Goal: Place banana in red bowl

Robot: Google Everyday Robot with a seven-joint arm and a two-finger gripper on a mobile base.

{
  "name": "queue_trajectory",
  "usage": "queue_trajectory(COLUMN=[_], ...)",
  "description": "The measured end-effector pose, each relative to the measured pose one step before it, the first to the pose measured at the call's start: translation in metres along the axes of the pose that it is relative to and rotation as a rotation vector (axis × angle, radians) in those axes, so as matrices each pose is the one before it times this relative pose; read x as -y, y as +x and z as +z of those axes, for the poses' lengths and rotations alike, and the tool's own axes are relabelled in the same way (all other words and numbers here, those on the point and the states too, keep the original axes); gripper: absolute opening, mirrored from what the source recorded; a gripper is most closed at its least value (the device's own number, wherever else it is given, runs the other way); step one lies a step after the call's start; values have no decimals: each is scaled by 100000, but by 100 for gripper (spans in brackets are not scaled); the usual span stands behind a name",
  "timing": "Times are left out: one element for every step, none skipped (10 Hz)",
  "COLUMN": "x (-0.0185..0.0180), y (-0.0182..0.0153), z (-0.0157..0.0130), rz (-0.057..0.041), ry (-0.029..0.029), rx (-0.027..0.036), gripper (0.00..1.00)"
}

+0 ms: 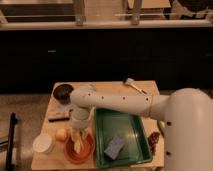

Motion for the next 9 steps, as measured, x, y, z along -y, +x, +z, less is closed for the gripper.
queue_trajectory(x=[-37, 3, -34, -15, 0, 107, 68, 89, 101], y=[82, 126, 167, 178, 260, 547, 696, 1313, 1129], z=[-69, -136, -249, -212, -249, -374, -374, -625, -556], rz=[113, 237, 333, 303, 633, 1372, 1560, 3212, 3406], ry=[-136, 49, -61, -54, -53, 119, 451, 634, 855], rx=[125, 23, -281, -341, -486, -943, -1000, -1971, -2320], gripper=[80, 80, 80, 80, 80, 80, 80, 80, 80])
